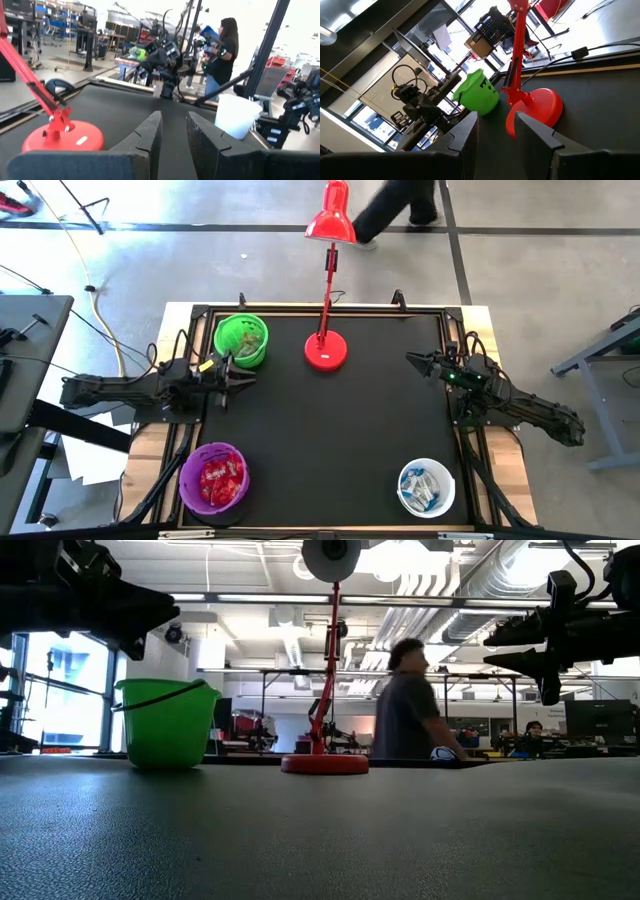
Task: Sort candy
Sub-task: Return to Home Position
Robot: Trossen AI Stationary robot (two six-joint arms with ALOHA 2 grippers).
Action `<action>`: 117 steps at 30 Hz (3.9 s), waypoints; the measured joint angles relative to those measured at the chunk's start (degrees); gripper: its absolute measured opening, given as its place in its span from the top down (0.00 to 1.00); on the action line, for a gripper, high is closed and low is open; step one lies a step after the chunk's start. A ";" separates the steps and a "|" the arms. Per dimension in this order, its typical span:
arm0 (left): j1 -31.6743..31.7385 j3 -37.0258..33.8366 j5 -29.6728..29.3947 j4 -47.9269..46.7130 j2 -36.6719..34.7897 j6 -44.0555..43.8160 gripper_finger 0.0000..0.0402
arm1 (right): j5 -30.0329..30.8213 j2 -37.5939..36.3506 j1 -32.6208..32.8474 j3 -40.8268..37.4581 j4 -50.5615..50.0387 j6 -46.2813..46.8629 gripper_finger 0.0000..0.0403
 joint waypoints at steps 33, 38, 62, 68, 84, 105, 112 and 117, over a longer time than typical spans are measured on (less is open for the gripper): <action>0.00 0.00 -1.68 -16.87 -11.90 -0.58 0.81 | 0.00 0.00 0.00 -0.02 0.02 0.00 0.70; 0.00 0.00 -1.68 -16.85 -11.90 -0.57 0.81 | 0.00 0.00 0.00 -0.02 0.00 -0.01 0.70; 0.00 0.00 -1.68 -16.84 -11.90 -0.54 0.81 | -0.01 0.00 0.00 -0.02 0.00 0.00 0.70; 0.00 0.00 -1.68 -16.83 -11.90 -0.54 0.81 | -0.01 0.00 0.00 -0.02 0.00 -0.01 0.70; -0.01 0.00 -1.67 -16.83 -11.90 -0.54 0.81 | -0.01 0.00 0.01 0.00 0.00 0.00 0.70; -0.02 0.02 -1.68 -16.84 -11.90 -0.54 0.81 | 0.00 0.00 0.01 -0.01 0.01 0.00 0.70; 0.00 0.02 -1.68 -16.83 -11.90 -0.54 0.81 | -0.02 0.00 0.00 -0.02 0.01 0.00 0.70; 0.00 0.02 -1.68 -16.83 -11.90 -0.54 0.81 | -0.01 -0.01 0.01 -0.01 0.01 0.00 0.70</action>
